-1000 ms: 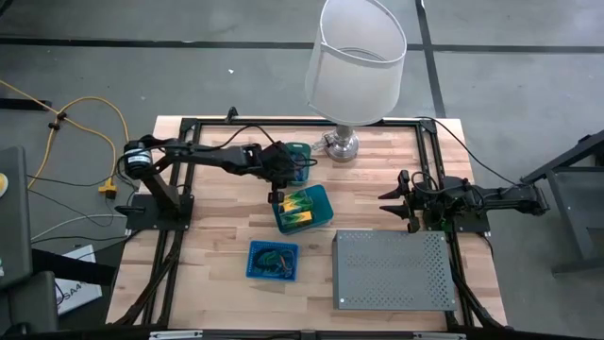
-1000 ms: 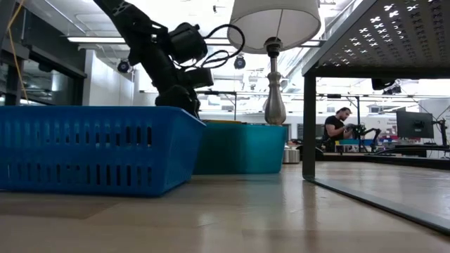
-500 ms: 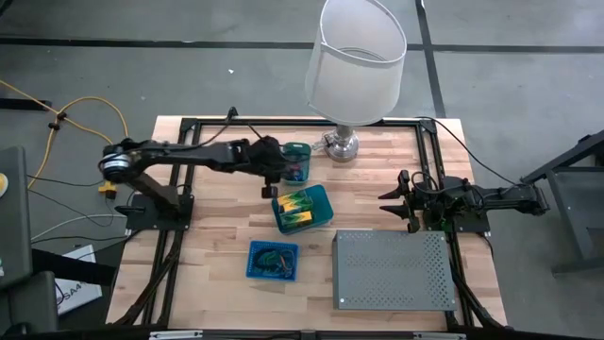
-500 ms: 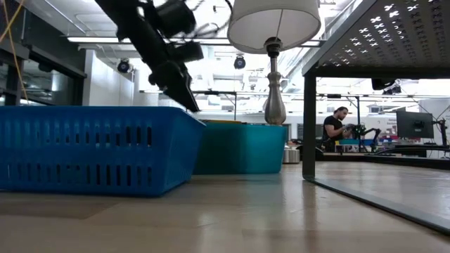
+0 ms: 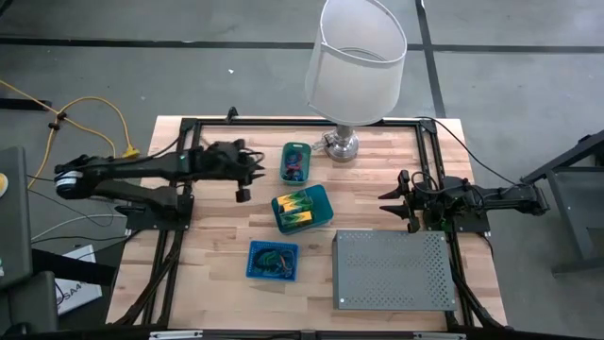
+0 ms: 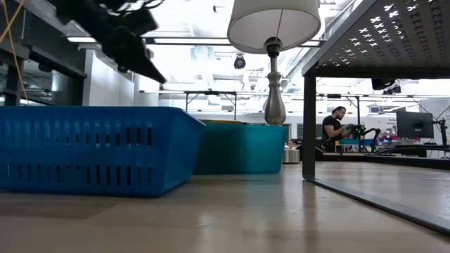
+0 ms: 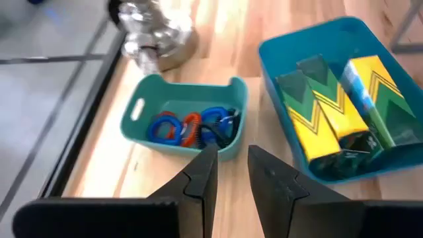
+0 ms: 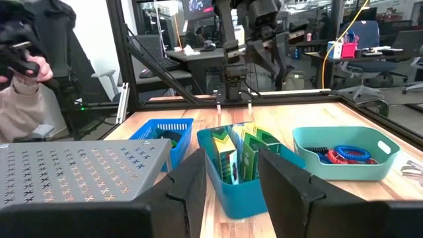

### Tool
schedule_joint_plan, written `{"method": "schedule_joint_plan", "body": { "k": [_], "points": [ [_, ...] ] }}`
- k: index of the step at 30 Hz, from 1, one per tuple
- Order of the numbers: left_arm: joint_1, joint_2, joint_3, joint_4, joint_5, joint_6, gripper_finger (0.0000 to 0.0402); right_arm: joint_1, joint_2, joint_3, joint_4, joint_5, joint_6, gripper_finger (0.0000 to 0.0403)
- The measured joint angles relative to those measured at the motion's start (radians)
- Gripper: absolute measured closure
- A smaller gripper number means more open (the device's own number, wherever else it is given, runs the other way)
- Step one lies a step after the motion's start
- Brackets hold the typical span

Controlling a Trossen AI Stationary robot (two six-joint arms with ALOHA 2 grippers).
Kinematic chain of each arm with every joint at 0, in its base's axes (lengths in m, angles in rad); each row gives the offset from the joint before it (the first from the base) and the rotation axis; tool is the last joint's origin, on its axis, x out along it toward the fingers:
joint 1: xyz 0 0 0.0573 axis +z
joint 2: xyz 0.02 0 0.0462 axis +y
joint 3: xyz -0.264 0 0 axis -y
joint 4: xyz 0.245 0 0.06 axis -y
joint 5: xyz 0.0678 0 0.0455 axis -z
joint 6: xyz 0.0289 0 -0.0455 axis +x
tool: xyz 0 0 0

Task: Pick & Place Office Desk Supplies
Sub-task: Put the top blue bin on the shelf

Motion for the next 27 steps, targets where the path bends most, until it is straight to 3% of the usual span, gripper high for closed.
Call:
{"method": "schedule_joint_plan", "body": {
  "k": [7,14,27],
  "points": [
    [-0.062,-0.228,-0.214,0.118,-0.043,-0.098,0.0323,0.0,0.0,0.0,0.0,0.0,0.0,0.0277],
    [-0.111,-0.387,-0.417,0.341,-0.045,-0.13,0.0323,0.0,0.0,0.0,0.0,0.0,0.0,0.0277],
    [-0.121,-0.624,-0.609,0.42,-0.045,-0.19,0.0323,0.0,0.0,0.0,0.0,0.0,0.0,0.0277]
  ]
}}
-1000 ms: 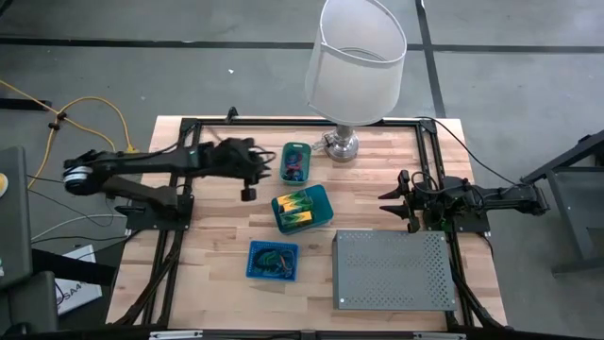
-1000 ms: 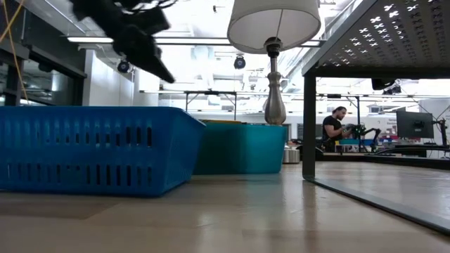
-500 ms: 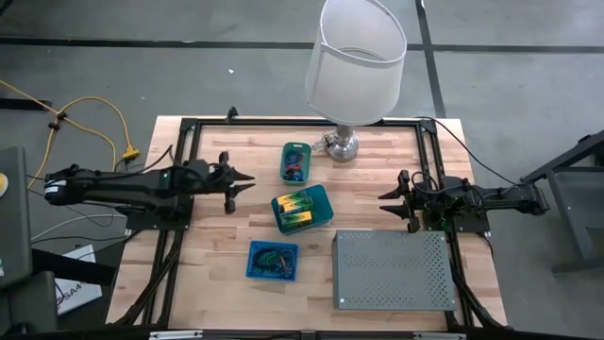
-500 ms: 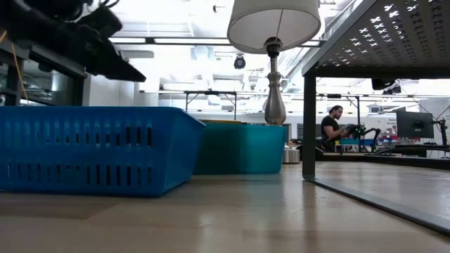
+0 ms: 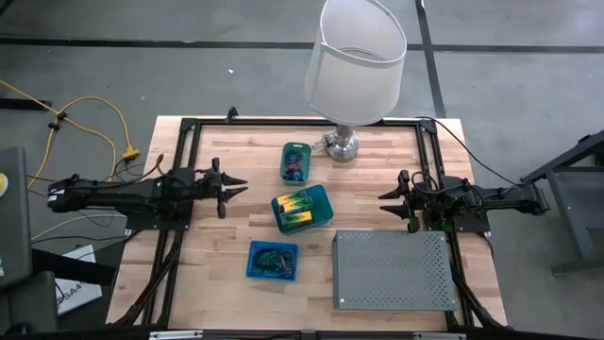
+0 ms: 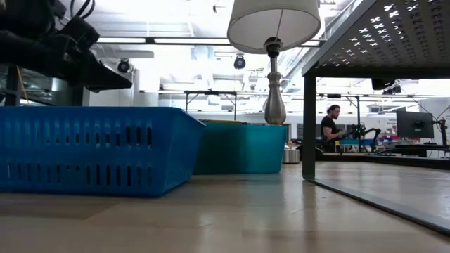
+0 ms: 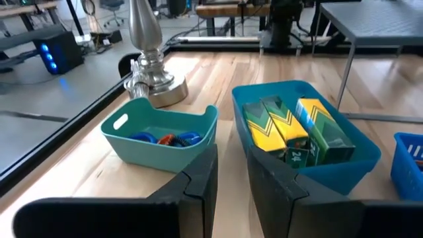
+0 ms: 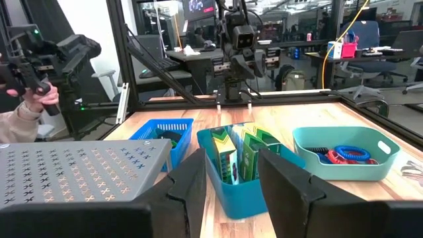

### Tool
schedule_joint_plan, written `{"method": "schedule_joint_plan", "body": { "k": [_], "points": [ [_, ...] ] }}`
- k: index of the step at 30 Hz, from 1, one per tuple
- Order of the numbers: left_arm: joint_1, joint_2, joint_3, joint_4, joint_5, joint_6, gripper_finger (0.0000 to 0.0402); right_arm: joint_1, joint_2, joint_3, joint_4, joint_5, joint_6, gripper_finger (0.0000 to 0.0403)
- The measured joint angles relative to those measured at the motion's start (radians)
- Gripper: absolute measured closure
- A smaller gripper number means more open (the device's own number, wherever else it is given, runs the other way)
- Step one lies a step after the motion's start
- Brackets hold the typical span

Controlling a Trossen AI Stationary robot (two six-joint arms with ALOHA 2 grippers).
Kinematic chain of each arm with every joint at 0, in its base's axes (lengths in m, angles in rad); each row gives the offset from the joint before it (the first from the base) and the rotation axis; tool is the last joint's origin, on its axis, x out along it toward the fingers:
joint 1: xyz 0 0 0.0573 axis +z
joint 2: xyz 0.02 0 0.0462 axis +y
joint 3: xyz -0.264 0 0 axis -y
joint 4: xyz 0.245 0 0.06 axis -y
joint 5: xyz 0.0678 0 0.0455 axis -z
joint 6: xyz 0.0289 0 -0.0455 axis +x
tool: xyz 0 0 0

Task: Pick & Place Office Desk Supplies
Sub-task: Put the top blue bin on the shelf

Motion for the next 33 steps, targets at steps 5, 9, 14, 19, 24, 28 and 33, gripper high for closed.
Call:
{"method": "schedule_joint_plan", "body": {
  "k": [5,9,14,19,24,28,33],
  "points": [
    [0.0,-0.087,-0.054,0.003,0.0,-0.008,0.0323,0.0,0.0,0.0,0.0,0.0,0.0,0.0277],
    [0.0,-0.144,-0.082,0.005,0.003,-0.02,0.0323,0.0,0.0,0.0,0.0,0.0,0.0,0.0277],
    [-0.003,-0.179,-0.099,-0.01,0.004,-0.048,0.0323,0.0,0.0,0.0,0.0,0.0,0.0,0.0277],
    [-0.003,-0.186,-0.1,-0.09,0.022,-0.086,0.0323,0.0,0.0,0.0,0.0,0.0,0.0,0.0277],
    [-0.003,-0.185,-0.101,-0.113,0.089,-0.089,0.0323,0.0,0.0,0.0,0.0,0.0,0.0,0.0277],
    [0.0,-0.184,-0.103,-0.12,0.131,-0.09,0.0323,0.0,0.0,0.0,0.0,0.0,0.0,0.0277],
    [0.0,-0.184,-0.103,-0.121,0.135,-0.127,0.0323,0.0,0.0,0.0,0.0,0.0,0.0,0.0277]
  ]
}}
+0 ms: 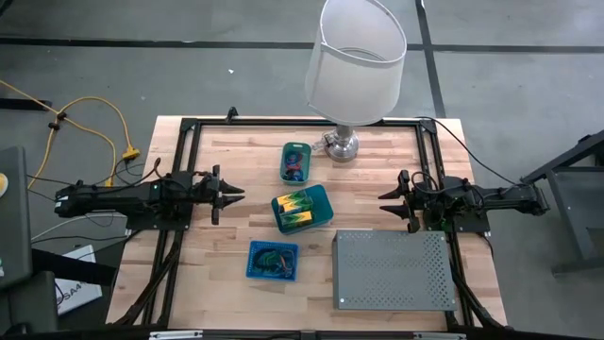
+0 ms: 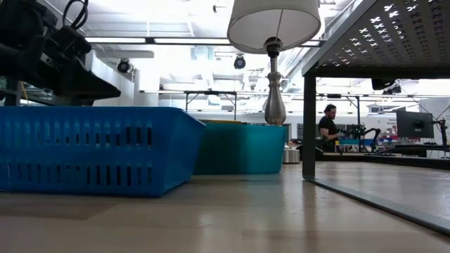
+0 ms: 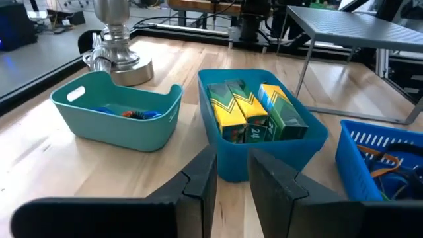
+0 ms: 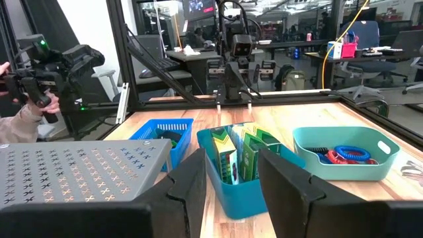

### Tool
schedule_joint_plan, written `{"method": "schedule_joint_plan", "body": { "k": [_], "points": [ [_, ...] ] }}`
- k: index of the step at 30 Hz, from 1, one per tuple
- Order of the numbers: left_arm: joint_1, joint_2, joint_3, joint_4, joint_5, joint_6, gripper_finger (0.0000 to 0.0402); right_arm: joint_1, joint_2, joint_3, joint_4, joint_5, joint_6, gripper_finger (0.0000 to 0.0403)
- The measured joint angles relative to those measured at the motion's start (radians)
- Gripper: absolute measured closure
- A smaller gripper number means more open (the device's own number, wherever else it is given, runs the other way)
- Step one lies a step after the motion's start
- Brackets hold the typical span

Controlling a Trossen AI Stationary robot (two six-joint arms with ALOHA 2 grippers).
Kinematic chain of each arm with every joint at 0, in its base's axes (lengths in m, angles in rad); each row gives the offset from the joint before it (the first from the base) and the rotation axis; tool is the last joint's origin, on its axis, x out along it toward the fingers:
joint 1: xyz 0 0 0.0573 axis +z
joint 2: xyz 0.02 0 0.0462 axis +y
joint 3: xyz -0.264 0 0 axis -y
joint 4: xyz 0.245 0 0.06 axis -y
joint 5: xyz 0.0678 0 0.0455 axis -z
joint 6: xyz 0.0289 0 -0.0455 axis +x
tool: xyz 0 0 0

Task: Pick & Place Office Desk Supplies
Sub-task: Put the top blue bin on the shelf

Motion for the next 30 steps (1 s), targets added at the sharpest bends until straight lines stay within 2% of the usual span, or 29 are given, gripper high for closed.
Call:
{"method": "schedule_joint_plan", "body": {
  "k": [3,14,30],
  "points": [
    [0.0,0.004,0.0,-0.001,0.0,-0.03,0.0323,0.0,0.0,0.0,0.0,0.0,0.0,0.0277],
    [0.0,0.007,-0.001,0.005,0.0,0.031,0.0323,0.0,0.0,0.0,0.0,0.0,0.0,0.0277],
    [0.0,0.007,-0.001,0.027,0.0,0.022,0.0323,0.0,0.0,0.0,0.0,0.0,0.0,0.0277]
  ]
}}
